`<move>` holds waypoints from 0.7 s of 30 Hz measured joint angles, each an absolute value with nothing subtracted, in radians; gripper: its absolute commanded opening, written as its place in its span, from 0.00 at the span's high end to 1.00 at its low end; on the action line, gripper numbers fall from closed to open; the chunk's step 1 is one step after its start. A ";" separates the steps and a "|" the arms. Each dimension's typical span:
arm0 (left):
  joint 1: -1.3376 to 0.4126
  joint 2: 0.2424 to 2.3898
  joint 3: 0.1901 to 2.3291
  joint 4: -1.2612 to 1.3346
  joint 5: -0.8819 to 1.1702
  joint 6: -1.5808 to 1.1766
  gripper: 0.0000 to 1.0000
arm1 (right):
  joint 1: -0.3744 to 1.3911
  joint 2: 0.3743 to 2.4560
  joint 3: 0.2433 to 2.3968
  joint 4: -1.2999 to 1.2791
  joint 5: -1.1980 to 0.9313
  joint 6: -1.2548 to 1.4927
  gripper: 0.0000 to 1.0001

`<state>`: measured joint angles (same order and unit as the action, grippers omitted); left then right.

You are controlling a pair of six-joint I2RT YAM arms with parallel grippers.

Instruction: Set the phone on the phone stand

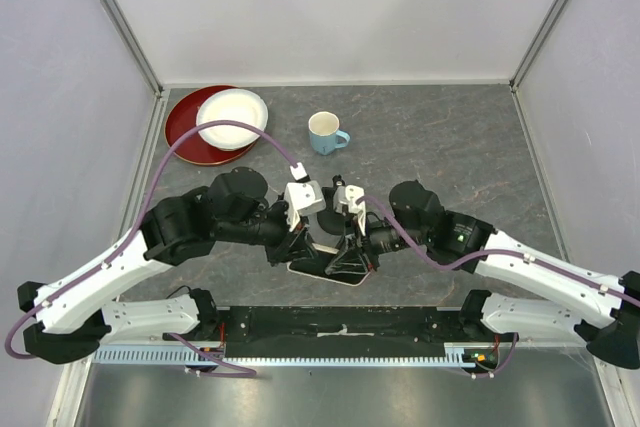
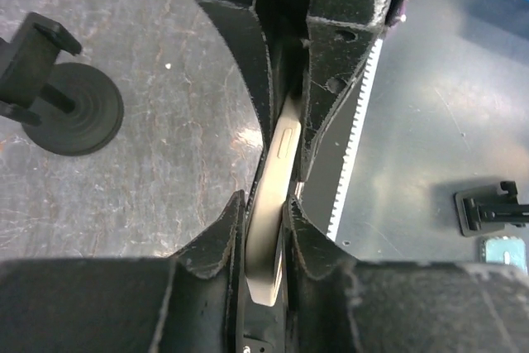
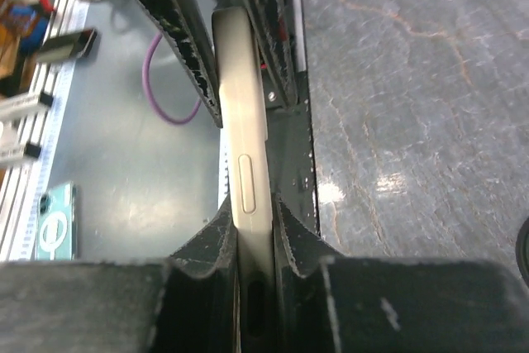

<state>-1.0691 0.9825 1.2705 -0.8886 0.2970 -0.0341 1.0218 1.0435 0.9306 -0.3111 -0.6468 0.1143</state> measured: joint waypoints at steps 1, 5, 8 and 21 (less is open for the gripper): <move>-1.063 0.982 1.271 -0.879 0.288 -0.036 0.59 | 1.024 1.022 0.895 -0.254 -0.617 0.146 1.00; -1.007 0.976 1.271 -0.767 0.210 -0.090 0.34 | 1.031 0.944 0.795 -0.074 -0.471 0.303 1.00; -0.950 0.950 1.269 -0.650 0.146 -0.165 0.30 | 1.030 0.885 0.729 0.050 -0.337 0.411 1.00; -0.924 0.673 0.989 -0.277 0.020 -0.469 0.24 | 1.031 0.825 0.668 0.307 -0.071 0.584 1.00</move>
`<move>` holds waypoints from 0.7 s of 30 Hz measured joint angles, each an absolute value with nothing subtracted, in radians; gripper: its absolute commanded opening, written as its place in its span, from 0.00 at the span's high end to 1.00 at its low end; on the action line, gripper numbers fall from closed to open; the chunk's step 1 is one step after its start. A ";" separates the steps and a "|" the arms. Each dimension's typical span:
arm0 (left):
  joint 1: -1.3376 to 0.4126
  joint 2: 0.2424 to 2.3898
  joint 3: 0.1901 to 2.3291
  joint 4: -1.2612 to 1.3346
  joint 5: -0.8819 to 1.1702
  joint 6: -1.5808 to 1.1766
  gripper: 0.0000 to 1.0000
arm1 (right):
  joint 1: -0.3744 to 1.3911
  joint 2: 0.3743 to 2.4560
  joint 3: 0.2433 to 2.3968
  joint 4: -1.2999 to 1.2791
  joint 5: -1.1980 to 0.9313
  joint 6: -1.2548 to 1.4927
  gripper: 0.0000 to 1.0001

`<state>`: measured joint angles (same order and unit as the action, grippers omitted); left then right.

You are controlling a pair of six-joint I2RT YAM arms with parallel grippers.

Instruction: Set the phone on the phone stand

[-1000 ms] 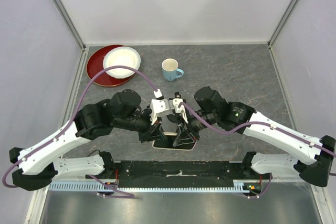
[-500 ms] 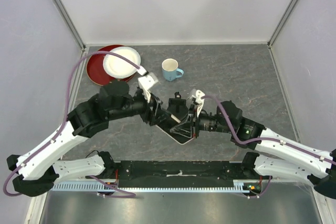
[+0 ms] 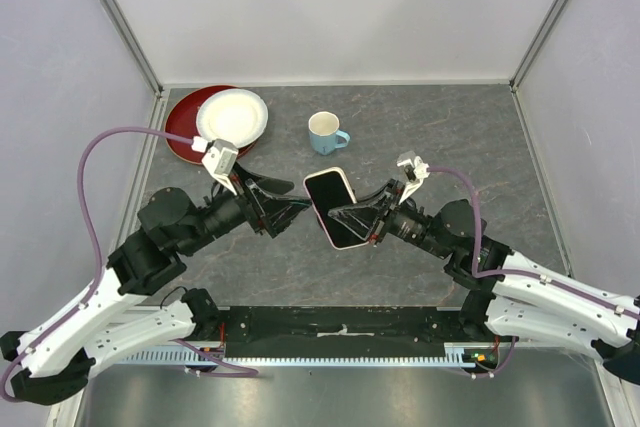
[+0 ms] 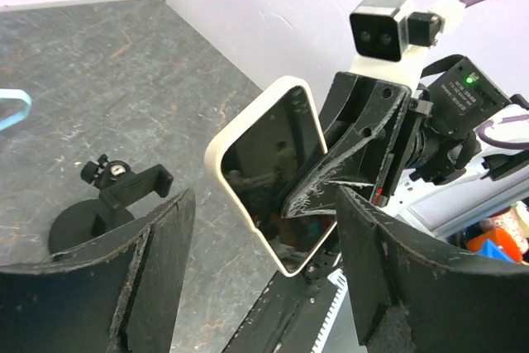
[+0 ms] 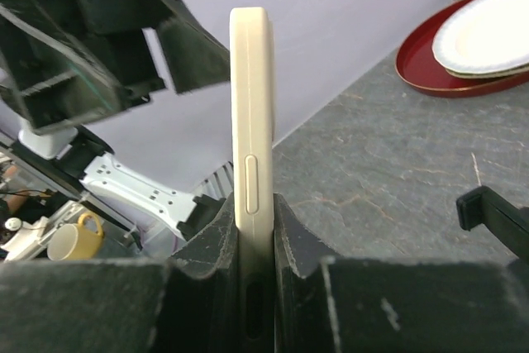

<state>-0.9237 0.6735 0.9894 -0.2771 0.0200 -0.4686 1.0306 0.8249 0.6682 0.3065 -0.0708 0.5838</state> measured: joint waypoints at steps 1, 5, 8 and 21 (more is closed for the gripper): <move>-0.921 0.675 0.970 -0.254 0.032 -0.484 0.24 | 1.031 0.820 0.667 0.315 -0.074 0.591 1.00; -0.910 0.712 0.957 -0.185 0.097 -0.516 0.24 | 1.031 0.805 0.666 0.347 -0.108 0.607 1.00; -0.901 0.739 0.955 -0.118 0.170 -0.530 0.26 | 1.031 0.785 0.659 0.366 -0.137 0.610 1.00; -0.881 0.800 0.892 0.208 0.450 -0.662 0.50 | 1.031 0.777 0.633 0.501 -0.252 0.655 1.00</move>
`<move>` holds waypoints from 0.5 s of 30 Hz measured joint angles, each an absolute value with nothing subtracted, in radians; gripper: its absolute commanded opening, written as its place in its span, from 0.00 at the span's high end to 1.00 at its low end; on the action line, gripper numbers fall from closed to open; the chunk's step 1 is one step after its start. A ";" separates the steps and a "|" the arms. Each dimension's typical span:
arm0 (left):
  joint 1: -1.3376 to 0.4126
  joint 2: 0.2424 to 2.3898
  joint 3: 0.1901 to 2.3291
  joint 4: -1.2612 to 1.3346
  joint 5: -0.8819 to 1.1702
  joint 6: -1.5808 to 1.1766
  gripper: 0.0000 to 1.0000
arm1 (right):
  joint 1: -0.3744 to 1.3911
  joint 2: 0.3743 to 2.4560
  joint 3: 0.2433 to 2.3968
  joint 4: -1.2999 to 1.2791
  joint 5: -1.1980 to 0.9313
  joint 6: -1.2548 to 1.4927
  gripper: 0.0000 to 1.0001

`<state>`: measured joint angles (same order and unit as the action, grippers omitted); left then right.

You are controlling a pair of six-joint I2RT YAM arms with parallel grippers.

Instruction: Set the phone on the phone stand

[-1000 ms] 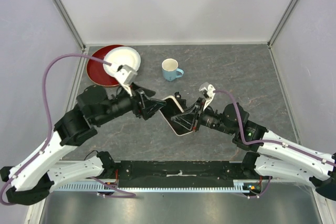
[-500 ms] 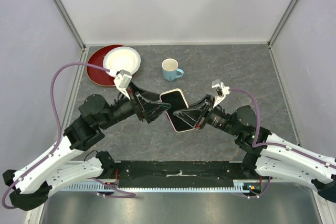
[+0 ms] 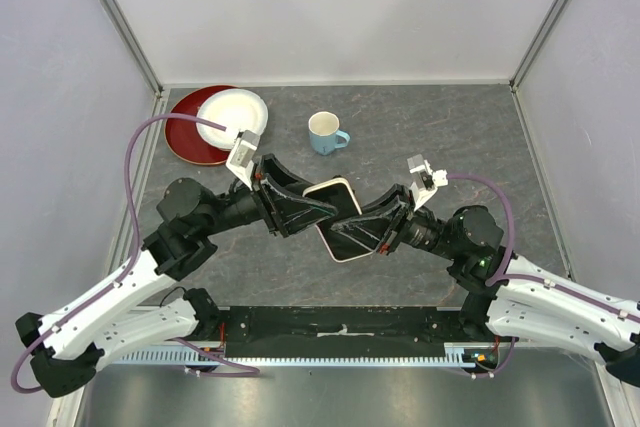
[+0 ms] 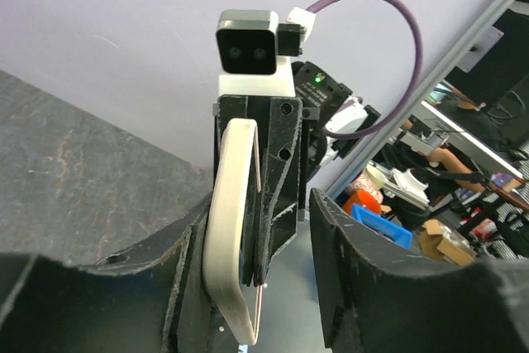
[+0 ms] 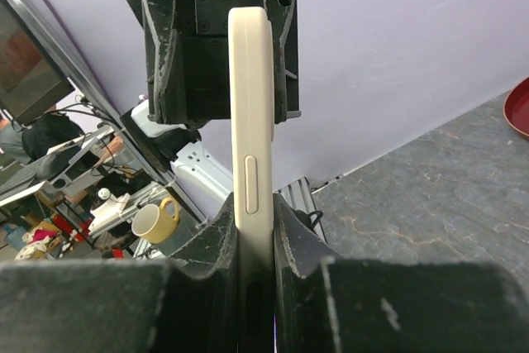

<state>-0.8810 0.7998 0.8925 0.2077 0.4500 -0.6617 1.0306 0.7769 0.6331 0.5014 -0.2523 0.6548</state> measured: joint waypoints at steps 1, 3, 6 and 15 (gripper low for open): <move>-0.880 0.802 0.892 0.218 0.460 -0.669 0.53 | 1.031 0.777 0.631 0.508 -0.257 0.656 1.00; -0.878 0.813 0.892 0.242 0.482 -0.679 0.63 | 1.031 0.779 0.630 0.518 -0.268 0.658 1.00; -0.870 0.843 0.898 0.254 0.511 -0.688 0.74 | 1.032 0.790 0.631 0.533 -0.281 0.659 1.00; -0.836 0.891 0.961 0.181 0.591 -0.645 0.98 | 1.036 0.826 0.636 0.563 -0.294 0.652 0.89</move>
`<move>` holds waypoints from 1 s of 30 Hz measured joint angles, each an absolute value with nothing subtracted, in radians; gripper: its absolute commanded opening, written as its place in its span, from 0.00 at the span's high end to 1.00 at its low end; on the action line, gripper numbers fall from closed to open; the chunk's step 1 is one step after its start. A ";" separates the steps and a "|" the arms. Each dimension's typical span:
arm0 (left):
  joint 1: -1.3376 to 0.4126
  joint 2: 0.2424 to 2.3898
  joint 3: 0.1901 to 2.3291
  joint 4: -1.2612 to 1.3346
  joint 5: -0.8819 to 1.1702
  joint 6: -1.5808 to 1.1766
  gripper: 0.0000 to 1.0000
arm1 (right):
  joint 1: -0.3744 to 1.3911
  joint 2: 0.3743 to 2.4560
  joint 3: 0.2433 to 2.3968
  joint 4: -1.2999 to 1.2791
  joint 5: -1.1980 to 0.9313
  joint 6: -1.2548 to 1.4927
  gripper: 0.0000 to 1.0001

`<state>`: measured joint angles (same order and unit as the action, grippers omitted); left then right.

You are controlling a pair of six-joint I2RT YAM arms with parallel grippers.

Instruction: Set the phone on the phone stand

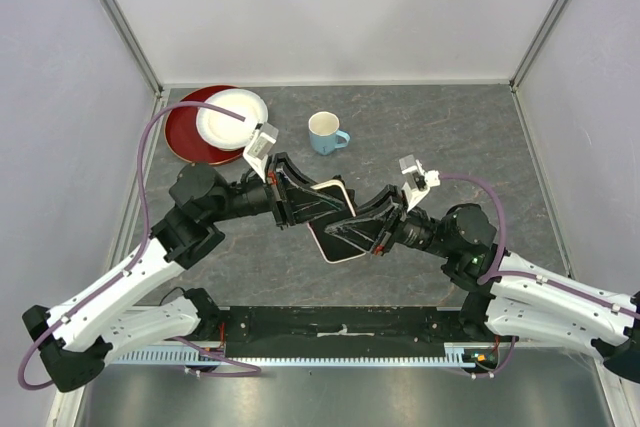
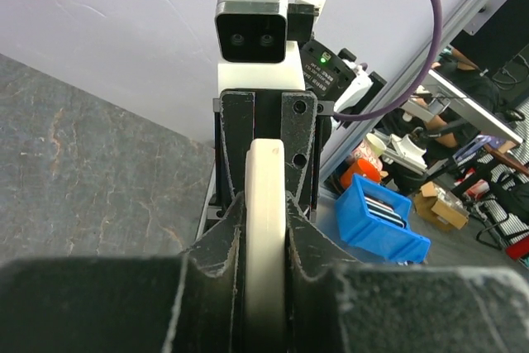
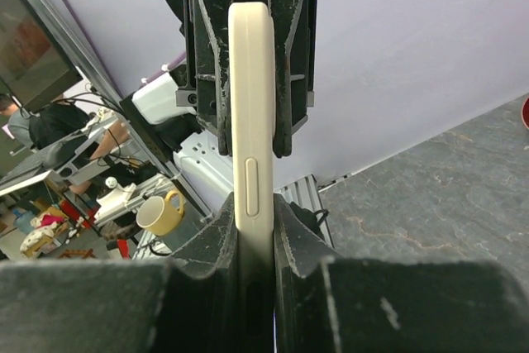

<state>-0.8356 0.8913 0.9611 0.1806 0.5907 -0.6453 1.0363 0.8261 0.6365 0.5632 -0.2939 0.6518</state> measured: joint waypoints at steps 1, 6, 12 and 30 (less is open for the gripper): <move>-0.831 0.891 0.964 0.175 0.598 -0.639 0.98 | 1.037 0.826 0.637 0.558 -0.293 0.645 0.75; -0.774 0.914 1.008 0.054 0.646 -0.586 0.98 | 1.036 0.813 0.691 0.358 -0.224 0.581 0.17; -0.662 1.011 1.168 -0.183 0.655 -0.415 0.98 | 1.034 0.776 0.801 -0.054 0.035 0.460 0.07; -0.612 1.060 1.205 -0.368 0.323 -0.272 0.98 | 0.973 1.176 0.982 -0.440 0.418 0.525 0.34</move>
